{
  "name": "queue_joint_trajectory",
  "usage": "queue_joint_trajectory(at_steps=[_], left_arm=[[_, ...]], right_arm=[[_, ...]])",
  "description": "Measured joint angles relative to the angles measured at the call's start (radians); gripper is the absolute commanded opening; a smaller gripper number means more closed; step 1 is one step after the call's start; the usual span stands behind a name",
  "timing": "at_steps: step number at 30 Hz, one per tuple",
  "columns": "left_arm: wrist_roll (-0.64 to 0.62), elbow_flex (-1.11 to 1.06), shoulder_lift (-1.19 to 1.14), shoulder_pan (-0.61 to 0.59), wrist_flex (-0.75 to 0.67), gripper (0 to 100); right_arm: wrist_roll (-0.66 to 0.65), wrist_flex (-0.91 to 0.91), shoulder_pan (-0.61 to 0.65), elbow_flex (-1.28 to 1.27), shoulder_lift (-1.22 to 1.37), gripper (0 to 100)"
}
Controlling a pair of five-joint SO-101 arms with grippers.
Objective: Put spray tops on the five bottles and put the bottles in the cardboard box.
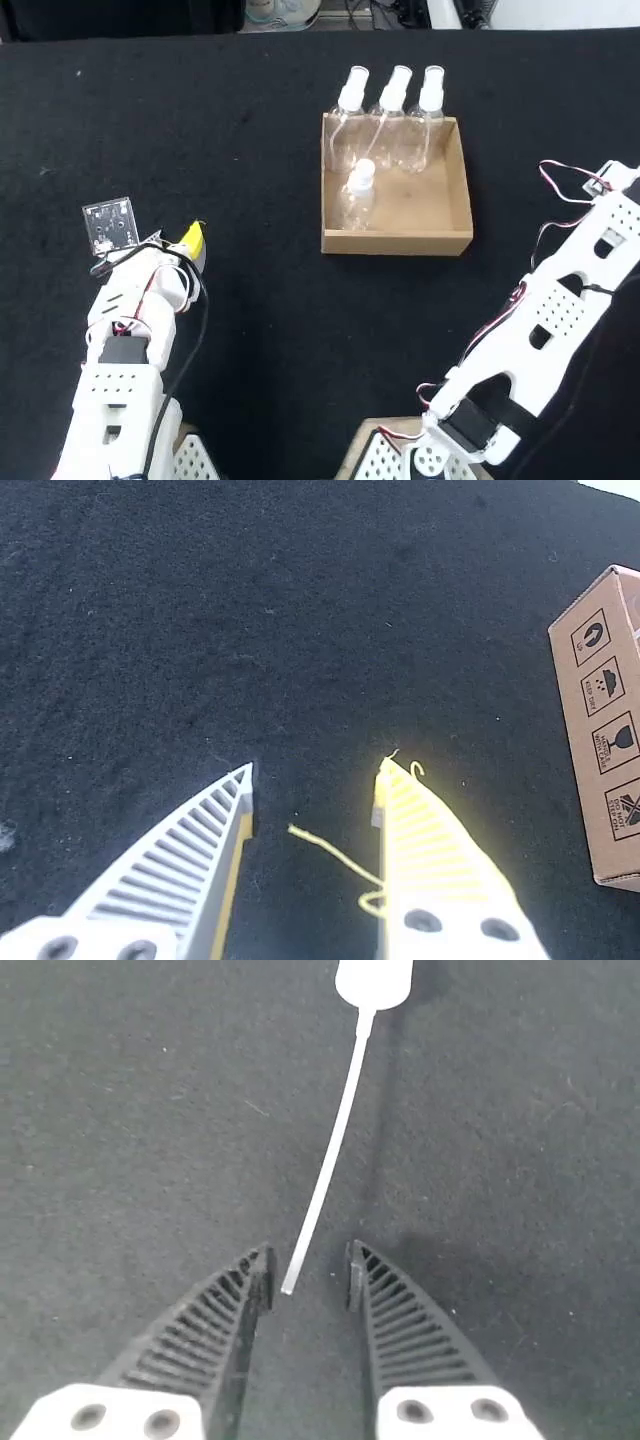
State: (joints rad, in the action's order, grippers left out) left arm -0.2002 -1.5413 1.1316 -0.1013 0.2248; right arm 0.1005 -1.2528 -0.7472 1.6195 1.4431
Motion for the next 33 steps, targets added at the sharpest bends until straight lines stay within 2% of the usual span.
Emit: queue_joint_trajectory(at_steps=[2,6,22,33], left_arm=[[0.0,0.0,0.0,0.0,0.0,19],[0.0,0.0,0.0,0.0,0.0,19],[0.0,0.0,0.0,0.0,0.0,19],[0.0,0.0,0.0,0.0,0.0,19]], right_arm=[[0.0,0.002,0.0,0.0,0.005,8.3],[0.0,0.006,0.0,0.0,0.006,0.9],[0.0,0.015,-0.005,0.0,0.009,1.0],[0.0,-0.149,-0.038,0.0,-0.037,1.0]])
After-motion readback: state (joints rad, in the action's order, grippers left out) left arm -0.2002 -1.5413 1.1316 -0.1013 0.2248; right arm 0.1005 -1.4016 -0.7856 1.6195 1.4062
